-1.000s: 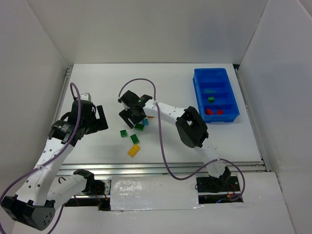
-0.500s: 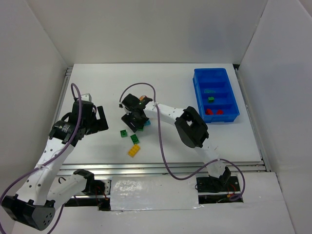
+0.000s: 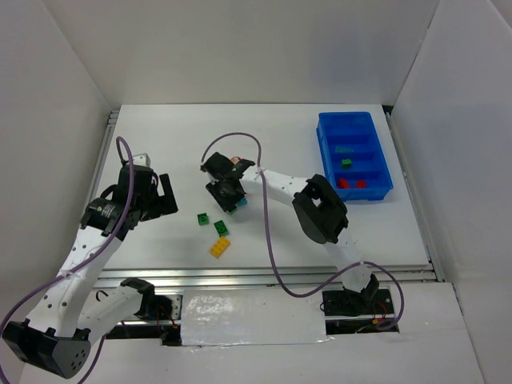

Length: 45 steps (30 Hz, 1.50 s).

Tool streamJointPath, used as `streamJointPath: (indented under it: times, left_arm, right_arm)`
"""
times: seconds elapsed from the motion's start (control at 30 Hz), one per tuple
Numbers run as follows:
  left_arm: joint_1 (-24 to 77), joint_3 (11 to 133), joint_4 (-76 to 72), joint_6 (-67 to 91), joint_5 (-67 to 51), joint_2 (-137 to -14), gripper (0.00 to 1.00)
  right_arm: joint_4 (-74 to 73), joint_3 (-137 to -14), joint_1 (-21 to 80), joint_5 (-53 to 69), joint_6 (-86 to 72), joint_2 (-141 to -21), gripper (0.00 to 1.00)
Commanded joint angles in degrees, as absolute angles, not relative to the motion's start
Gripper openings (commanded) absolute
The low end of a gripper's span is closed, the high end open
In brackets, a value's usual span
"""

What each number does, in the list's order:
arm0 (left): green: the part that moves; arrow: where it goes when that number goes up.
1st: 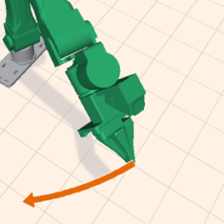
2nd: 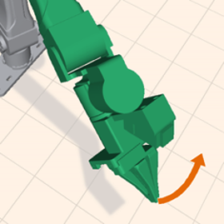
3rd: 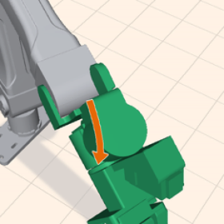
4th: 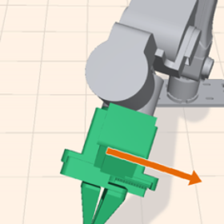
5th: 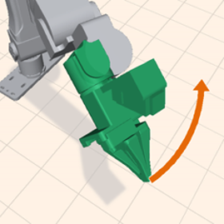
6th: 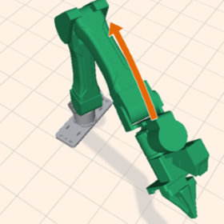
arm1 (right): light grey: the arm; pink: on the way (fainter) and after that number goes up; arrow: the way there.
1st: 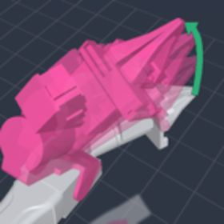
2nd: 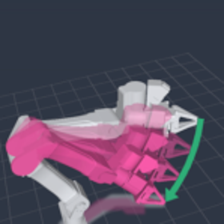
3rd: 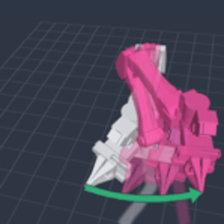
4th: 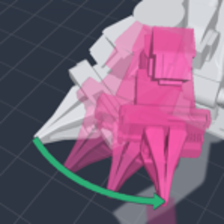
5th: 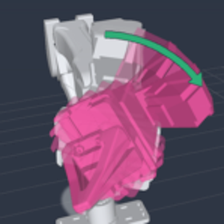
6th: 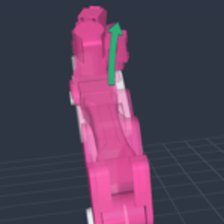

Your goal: Sort the legos into containers by color

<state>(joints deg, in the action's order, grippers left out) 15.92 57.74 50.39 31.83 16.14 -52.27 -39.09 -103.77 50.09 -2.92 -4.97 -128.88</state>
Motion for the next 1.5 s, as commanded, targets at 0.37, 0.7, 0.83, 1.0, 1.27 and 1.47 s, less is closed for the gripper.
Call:
streamJointPath:
  times: [0.37,0.7,0.83,1.0,1.27,1.47]
  left_arm:
    - [15.38,57.22,48.08,32.17,15.82,-51.68,1.0]
    - [15.29,56.69,44.21,31.38,12.84,-57.21,1.0]
    - [15.38,56.43,42.81,31.2,12.13,-59.85,1.0]
    - [15.38,56.42,41.84,30.85,11.78,-62.04,1.0]
    - [15.38,60.72,41.48,31.03,10.46,-67.76,0.99]
    - [15.38,62.31,40.17,31.64,8.01,-72.67,1.0]
  right_arm:
    - [-36.89,-81.84,5.68,-5.01,-37.35,-89.56,0.0]
    - [-38.14,-85.07,-7.99,-4.83,-34.8,-98.5,0.0]
    - [-38.24,-89.64,-10.1,-5.89,-35.94,-103.7,0.0]
    - [-38.5,-92.2,-10.72,-6.68,-37.09,-108.45,0.12]
    - [-37.53,-91.67,-10.63,-5.37,-37.36,-107.94,0.7]
    - [-34.37,-90.36,-8.36,-0.44,-36.82,-100.47,0.78]
